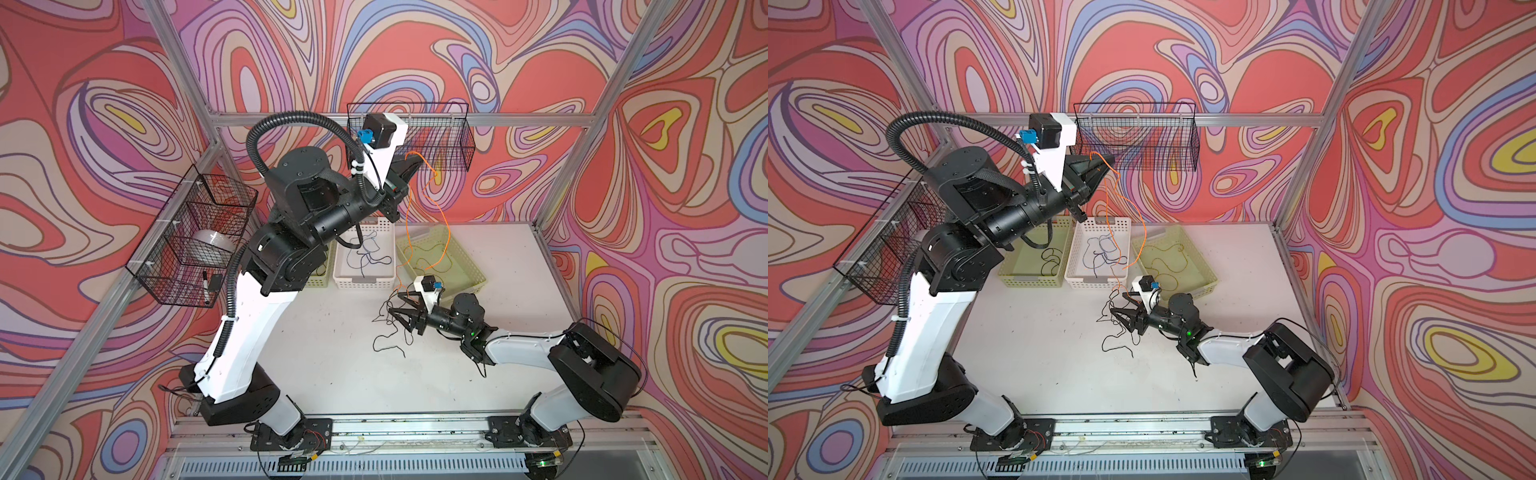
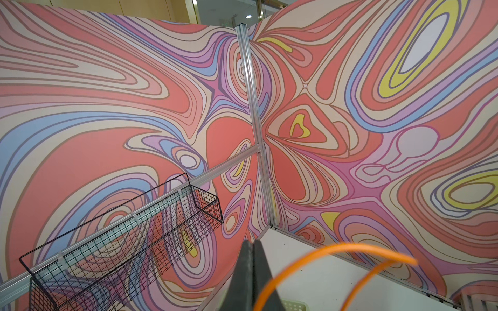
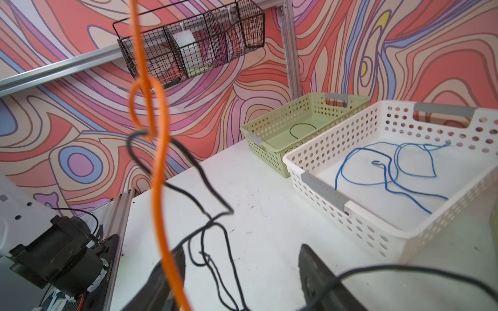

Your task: Untangle the cables

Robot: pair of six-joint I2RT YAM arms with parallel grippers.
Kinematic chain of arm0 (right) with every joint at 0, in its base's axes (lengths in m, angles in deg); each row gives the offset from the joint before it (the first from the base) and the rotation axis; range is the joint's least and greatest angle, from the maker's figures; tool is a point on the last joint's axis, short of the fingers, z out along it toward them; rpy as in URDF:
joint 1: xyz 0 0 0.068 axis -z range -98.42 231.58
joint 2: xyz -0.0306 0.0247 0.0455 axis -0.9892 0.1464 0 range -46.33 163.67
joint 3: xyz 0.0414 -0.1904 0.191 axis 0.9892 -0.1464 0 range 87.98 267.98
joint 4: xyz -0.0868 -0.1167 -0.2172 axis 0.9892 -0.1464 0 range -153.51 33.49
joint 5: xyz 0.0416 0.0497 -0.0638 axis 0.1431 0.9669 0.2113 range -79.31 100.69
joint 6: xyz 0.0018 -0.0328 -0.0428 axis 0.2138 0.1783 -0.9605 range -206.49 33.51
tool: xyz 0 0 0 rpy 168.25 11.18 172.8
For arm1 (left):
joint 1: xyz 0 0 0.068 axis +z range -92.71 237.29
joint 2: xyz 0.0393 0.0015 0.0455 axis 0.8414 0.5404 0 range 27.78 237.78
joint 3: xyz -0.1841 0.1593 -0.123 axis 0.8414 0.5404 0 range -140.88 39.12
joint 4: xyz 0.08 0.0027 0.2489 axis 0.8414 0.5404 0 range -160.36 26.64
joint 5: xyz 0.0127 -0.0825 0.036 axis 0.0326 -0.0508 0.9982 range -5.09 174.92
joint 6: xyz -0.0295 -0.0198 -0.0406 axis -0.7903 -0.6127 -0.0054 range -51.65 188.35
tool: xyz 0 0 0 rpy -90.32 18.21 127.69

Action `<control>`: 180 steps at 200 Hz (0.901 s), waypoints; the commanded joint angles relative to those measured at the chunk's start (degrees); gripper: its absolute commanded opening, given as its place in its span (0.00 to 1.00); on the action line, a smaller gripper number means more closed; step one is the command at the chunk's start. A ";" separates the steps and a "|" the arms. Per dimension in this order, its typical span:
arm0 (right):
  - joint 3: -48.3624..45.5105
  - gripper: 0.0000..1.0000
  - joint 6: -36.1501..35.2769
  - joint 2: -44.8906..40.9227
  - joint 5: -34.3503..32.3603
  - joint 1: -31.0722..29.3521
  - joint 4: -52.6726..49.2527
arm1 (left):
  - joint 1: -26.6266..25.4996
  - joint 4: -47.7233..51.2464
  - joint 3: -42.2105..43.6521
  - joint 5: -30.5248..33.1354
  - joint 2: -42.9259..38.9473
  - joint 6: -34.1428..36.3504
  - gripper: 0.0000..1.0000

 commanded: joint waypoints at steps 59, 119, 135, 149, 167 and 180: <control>9.86 0.62 6.13 15.24 5.47 -0.36 10.97 | -1.03 -3.30 -1.52 0.70 0.09 1.03 0.00; 10.99 0.04 16.52 24.90 8.68 -0.28 21.28 | -1.03 -3.84 -4.56 2.80 2.09 3.19 0.00; 9.86 0.00 18.89 26.27 7.09 -0.14 20.13 | -1.01 -3.45 -6.51 3.75 3.23 4.46 0.00; 8.57 0.00 20.38 27.23 6.08 0.44 17.89 | -1.03 -3.22 -7.97 5.35 4.06 6.25 0.00; 6.80 0.00 20.72 27.77 3.50 1.26 12.11 | -1.03 -3.08 -9.73 7.96 5.00 9.48 0.00; 6.04 0.00 19.17 27.21 0.54 1.53 4.44 | -0.94 -2.81 -11.33 10.15 5.70 12.27 0.00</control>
